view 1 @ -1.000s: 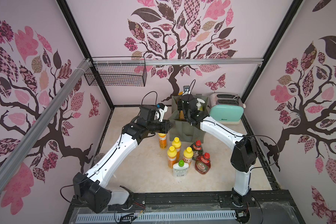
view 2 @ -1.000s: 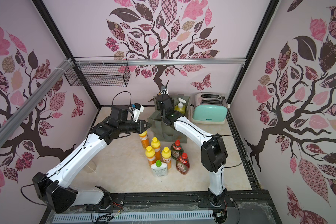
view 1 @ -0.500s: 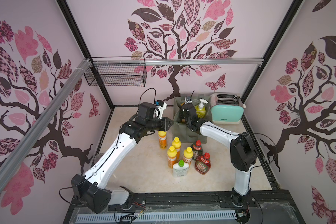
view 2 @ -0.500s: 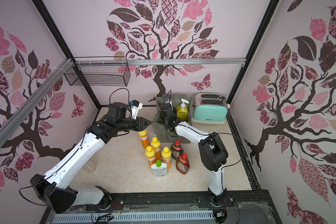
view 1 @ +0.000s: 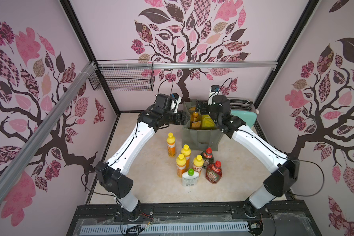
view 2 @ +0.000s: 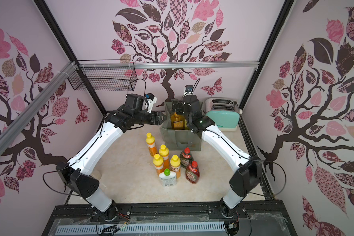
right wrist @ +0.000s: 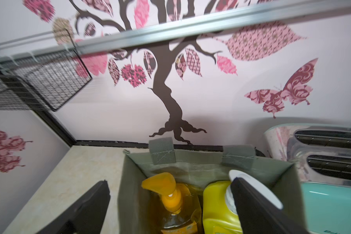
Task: Pack dish soap into the shopping bag
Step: Place the bottle of dish soap in the shopping bag, then adjust the shopping bag at the center of the board.
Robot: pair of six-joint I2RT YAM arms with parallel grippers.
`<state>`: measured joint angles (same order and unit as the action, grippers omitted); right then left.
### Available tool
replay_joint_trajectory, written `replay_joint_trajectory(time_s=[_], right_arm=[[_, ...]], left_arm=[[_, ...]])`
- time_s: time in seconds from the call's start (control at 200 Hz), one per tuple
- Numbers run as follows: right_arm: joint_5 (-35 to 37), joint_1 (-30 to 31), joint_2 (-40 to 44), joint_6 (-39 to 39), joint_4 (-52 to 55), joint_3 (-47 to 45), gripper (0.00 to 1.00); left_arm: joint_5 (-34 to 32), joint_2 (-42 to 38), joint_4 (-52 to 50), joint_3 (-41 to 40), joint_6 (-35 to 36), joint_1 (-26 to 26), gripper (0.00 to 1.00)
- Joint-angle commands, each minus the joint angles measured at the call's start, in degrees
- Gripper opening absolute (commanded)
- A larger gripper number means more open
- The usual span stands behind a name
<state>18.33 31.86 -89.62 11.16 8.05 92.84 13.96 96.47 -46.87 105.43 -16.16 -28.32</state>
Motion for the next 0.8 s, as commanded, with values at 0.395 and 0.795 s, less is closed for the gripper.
replay_joint_trajectory(time_s=[0.395, 0.795], right_arm=[[-14.78, -0.45, 15.80, 1.06, 21.46, -18.18, 0.82], [-10.33, -0.53, 18.68, -1.86, 25.25, -25.34, 0.51]], left_arm=[[-0.90, -5.30, -1.44, -12.07, -0.24, -1.68, 0.36], [1.54, -14.22, 3.17, -24.74, -4.11, -4.74, 0.38]])
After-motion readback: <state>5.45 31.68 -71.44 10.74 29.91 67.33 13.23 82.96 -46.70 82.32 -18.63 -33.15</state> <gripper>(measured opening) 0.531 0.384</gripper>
